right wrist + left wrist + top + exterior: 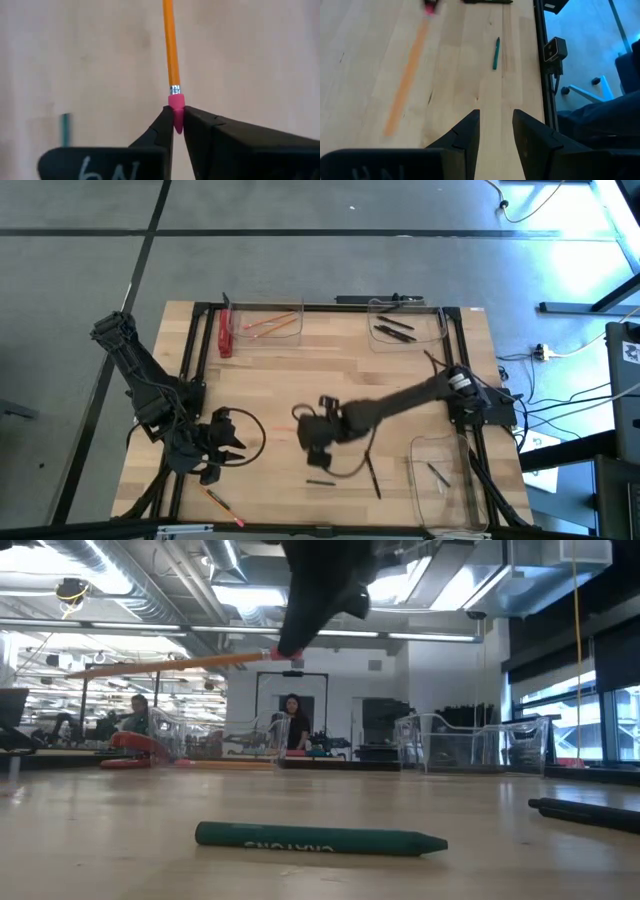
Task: Sort crayons/erasers/pens/pencils in bins
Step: Put the bottom right yellow pencil into the top left transparent bin
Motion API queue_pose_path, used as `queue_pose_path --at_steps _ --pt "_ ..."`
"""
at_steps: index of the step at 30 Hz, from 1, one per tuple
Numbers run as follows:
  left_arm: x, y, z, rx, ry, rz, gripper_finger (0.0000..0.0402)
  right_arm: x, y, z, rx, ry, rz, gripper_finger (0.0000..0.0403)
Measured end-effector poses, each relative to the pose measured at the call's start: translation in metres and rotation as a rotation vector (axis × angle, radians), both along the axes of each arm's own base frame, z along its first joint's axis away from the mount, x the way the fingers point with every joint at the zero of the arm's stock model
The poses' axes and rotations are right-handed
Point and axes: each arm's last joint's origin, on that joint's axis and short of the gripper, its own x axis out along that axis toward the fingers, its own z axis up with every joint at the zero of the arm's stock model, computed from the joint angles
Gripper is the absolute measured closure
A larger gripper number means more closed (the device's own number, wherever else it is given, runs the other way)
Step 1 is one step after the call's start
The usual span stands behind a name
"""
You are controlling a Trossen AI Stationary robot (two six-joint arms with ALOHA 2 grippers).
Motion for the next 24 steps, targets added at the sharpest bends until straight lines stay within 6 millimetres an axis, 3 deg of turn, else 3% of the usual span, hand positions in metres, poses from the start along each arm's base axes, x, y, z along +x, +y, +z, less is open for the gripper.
queue_pose_path --at_steps 8,13,24 --pt "-0.002 -0.001 0.0 -0.002 -0.022 0.04 0.0292 0.022 -0.085 0.036 -0.127 -0.045 0.008 0.037" --pt "-0.005 0.004 -0.001 0.041 -0.057 0.154 0.0292 0.028 -0.144 0.059 -0.225 -0.087 0.042 0.037" --pt "-0.004 0.039 -0.009 0.227 -0.103 0.511 0.0292 0.023 -0.261 0.074 -0.401 -0.167 0.095 0.037"
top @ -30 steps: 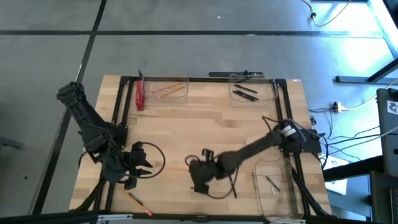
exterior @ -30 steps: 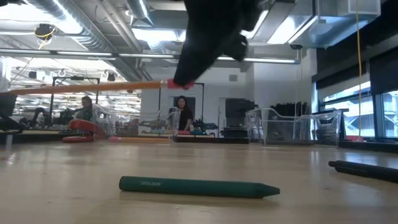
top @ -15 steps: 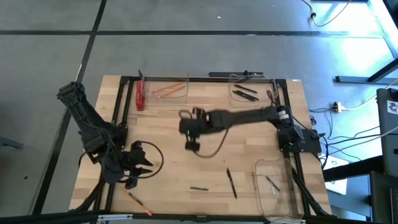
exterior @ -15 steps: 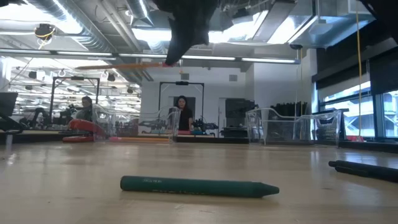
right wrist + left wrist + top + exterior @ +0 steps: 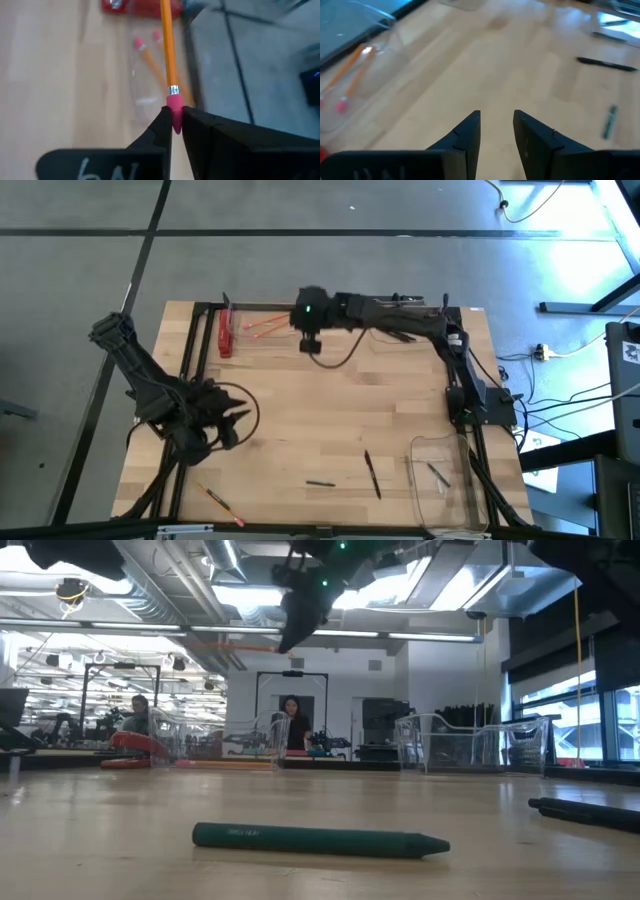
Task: Sort crayons/erasers/pens/pencils in bins
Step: Put the bottom right yellow pencil into the top left transparent bin
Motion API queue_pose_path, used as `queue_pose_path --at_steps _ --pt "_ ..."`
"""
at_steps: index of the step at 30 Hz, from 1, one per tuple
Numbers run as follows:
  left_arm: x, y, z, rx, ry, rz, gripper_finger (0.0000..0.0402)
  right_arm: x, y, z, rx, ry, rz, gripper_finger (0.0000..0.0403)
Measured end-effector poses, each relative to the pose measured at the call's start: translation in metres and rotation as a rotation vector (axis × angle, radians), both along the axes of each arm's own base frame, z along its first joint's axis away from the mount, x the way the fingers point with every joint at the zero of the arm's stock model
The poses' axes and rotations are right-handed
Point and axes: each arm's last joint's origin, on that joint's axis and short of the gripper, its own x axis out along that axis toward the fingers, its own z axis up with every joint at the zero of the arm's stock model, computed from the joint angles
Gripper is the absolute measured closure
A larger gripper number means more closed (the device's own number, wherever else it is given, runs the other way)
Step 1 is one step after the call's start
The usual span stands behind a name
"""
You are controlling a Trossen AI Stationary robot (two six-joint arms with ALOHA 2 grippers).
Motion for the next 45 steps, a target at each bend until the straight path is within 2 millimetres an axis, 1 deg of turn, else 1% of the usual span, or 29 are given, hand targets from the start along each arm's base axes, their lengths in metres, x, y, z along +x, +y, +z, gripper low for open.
queue_pose_path --at_steps 3,6,9,12,15,18,21,23,27,40,42,45 --pt "0.005 0.008 0.0 0.017 0.012 0.046 0.0292 -0.003 -0.026 0.005 -0.012 -0.072 0.002 0.037" --pt "0.01 0.017 0.0 0.048 0.009 0.099 0.0292 -0.001 -0.044 0.004 0.017 -0.141 0.027 0.037" --pt "0.015 0.026 0.001 0.088 0.0 0.156 0.0292 0.004 -0.055 -0.012 0.05 -0.137 0.057 0.037" --pt "0.018 0.033 0.001 0.112 -0.011 0.204 0.0292 0.012 -0.061 -0.036 0.061 -0.089 0.074 0.037" --pt "0.021 0.038 0.001 0.115 -0.005 0.233 0.0292 0.017 -0.065 -0.054 0.076 -0.059 0.071 0.037" --pt "0.022 0.04 0.001 0.114 -0.004 0.248 0.0292 0.021 -0.07 -0.066 0.08 -0.048 0.065 0.037" --pt "0.022 0.042 0.001 0.114 -0.003 0.255 0.0292 0.024 -0.075 -0.077 0.089 -0.053 0.069 0.037" --pt "0.023 0.042 0.001 0.111 -0.002 0.255 0.0292 0.025 -0.077 -0.08 0.099 -0.062 0.079 0.037" --pt "0.023 0.041 0.001 0.106 -0.007 0.255 0.0292 0.026 -0.08 -0.083 0.103 -0.066 0.079 0.037" --pt "0.023 0.041 0.001 0.102 -0.01 0.255 0.0292 0.025 -0.08 -0.083 0.105 -0.067 0.076 0.0369" --pt "0.023 0.041 0.001 0.101 -0.011 0.255 0.0292 0.025 -0.08 -0.083 0.105 -0.067 0.076 0.0362" --pt "0.023 0.041 0.001 0.101 -0.011 0.255 0.0292 0.026 -0.08 -0.083 0.105 -0.068 0.076 0.034"
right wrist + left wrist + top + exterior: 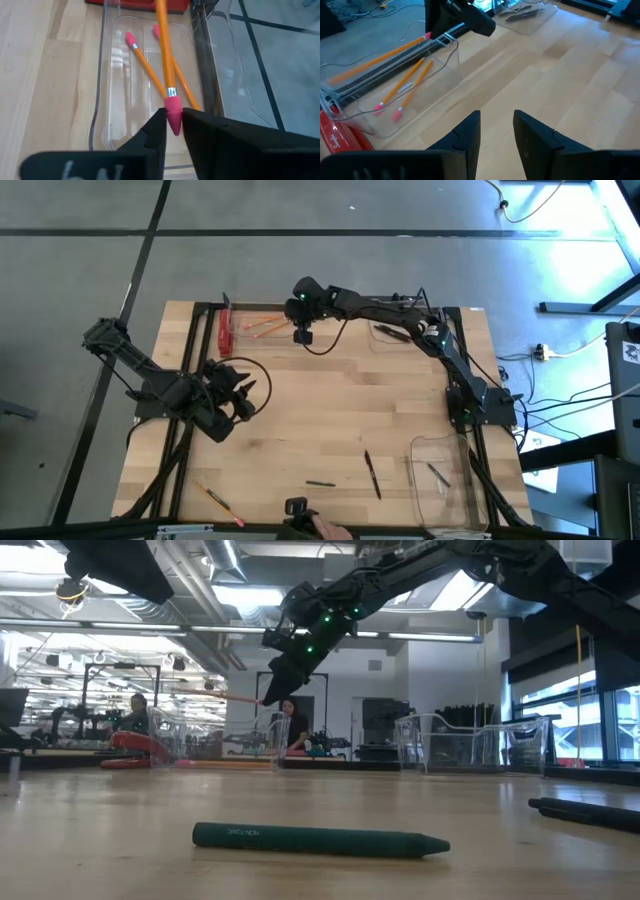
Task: Sort crayons/erasers/pens/pencils in bins
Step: Put the bottom right yellow pencil into the top left transparent bin, then put the green crayon into the bottom transparent bin
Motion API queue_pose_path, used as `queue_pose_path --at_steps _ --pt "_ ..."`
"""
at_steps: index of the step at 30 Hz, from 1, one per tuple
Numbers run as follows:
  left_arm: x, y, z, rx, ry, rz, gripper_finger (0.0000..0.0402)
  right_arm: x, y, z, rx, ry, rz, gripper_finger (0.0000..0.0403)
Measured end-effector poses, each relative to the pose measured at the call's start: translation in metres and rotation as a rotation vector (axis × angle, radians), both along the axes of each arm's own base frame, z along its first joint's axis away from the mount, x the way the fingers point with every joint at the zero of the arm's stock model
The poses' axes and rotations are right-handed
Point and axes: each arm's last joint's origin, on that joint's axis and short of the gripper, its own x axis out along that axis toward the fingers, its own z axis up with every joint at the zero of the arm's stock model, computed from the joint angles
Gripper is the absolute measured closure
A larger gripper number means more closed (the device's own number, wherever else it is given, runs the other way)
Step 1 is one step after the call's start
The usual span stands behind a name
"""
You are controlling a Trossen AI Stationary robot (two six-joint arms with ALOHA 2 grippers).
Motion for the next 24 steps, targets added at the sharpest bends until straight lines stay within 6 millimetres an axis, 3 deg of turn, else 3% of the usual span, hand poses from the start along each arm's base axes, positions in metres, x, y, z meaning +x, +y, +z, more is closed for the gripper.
queue_pose_path --at_steps 6,11,17,24 --pt "0.0 0.0 0.0 0.0 0.001 0.0 0.0292 0.001 0.0 0.001 -0.004 -0.008 0.0 0.0288" --pt "0.0 0.0 0.0 -0.015 0.011 -0.006 0.0292 0.0 -0.002 0.007 -0.059 0.002 -0.066 0.0272" --pt "0.0 -0.002 -0.002 -0.081 0.044 -0.025 0.0292 -0.009 0.006 0.058 -0.058 0.063 -0.107 0.0271" --pt "-0.002 -0.011 -0.004 -0.176 0.08 -0.093 0.0292 -0.031 0.054 0.096 0.026 0.108 -0.04 0.027"
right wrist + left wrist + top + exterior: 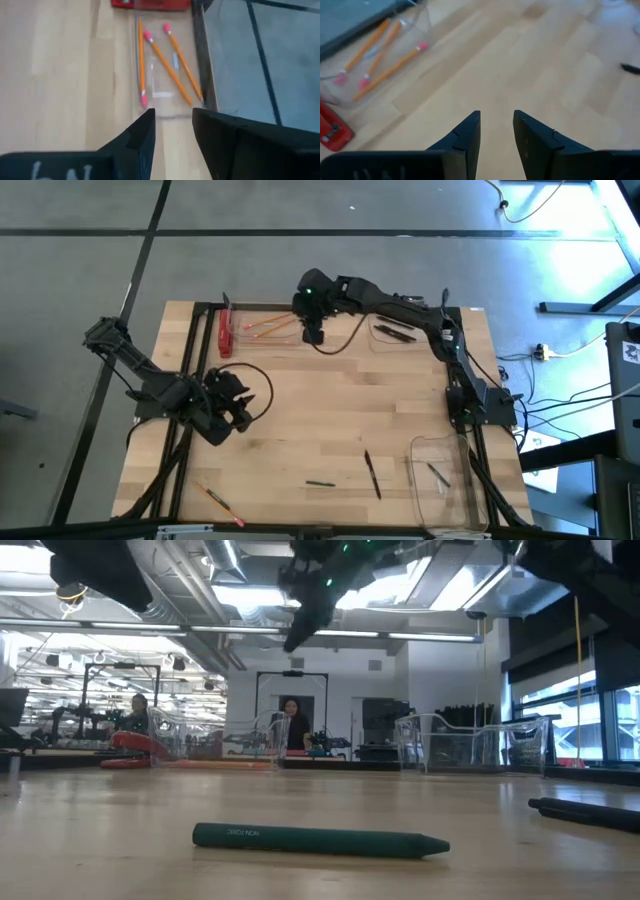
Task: Sort crayons/erasers/pens/pencils in bins
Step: Put the green crayon into the bottom transparent bin
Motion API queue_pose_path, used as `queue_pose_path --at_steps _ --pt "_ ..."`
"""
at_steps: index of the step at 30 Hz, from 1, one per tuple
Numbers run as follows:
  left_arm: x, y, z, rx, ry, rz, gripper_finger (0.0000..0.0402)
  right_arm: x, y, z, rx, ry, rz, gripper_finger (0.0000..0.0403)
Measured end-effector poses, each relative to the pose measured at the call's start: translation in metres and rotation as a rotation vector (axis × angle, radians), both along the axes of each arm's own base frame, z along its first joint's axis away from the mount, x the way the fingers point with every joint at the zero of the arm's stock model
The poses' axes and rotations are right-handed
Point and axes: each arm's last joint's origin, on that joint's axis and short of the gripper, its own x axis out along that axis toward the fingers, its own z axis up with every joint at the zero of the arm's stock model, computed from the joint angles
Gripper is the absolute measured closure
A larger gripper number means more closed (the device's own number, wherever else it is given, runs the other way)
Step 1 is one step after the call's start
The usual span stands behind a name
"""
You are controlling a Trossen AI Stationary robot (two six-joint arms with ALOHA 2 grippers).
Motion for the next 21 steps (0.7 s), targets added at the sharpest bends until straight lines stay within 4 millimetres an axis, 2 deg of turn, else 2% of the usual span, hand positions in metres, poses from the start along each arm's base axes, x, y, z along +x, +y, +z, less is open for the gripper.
queue_pose_path --at_steps 4,11,17,21 --pt "-0.004 -0.008 -0.001 -0.053 0.01 -0.04 0.0292 -0.01 0.036 0.016 0.046 0.051 0.016 0.027" --pt "-0.014 -0.028 0.0 -0.123 0.018 -0.17 0.0292 -0.037 0.129 0.044 0.157 0.14 0.035 0.027" --pt "-0.025 -0.042 0.0 -0.117 0.002 -0.26 0.0292 -0.058 0.207 0.054 0.145 0.153 -0.068 0.027" --pt "-0.029 -0.048 0.001 -0.092 -0.03 -0.288 0.0292 -0.071 0.251 0.053 0.203 0.146 -0.175 0.027"
